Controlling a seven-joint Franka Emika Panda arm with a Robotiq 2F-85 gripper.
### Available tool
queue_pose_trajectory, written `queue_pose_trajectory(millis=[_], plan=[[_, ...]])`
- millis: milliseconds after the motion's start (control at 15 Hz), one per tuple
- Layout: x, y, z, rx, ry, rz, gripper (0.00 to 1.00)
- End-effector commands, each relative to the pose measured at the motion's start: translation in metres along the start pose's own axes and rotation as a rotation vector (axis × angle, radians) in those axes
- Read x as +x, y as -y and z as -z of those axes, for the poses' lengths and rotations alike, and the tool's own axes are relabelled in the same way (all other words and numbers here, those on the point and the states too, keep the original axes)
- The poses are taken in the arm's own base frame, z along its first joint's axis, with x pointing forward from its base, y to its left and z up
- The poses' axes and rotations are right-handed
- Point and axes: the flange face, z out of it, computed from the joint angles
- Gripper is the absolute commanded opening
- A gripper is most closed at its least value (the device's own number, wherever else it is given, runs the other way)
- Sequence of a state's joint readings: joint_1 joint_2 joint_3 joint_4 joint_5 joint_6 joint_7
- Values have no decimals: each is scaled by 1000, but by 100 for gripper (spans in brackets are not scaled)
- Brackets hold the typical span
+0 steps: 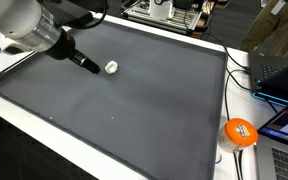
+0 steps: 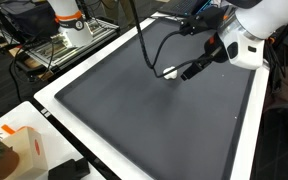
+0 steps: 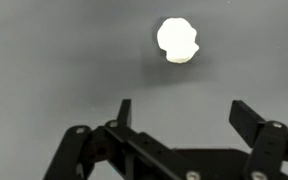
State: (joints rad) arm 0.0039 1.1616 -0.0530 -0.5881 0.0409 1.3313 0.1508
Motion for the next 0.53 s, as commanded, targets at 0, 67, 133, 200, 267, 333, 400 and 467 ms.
queue_pose_trajectory(millis=[0,67,133,200,267,333,400,467], plan=[[-19,-7,7,16,76,99,100],[-27,-9,7,11,112,130,100],[-37,-12,7,29,167,173,100],[-20,-6,8,-1,85,114,100],[-26,-8,8,0,116,137,100],[-29,-9,9,1,129,149,100],[-31,-9,10,3,134,154,100],[-32,-9,10,4,137,156,100]])
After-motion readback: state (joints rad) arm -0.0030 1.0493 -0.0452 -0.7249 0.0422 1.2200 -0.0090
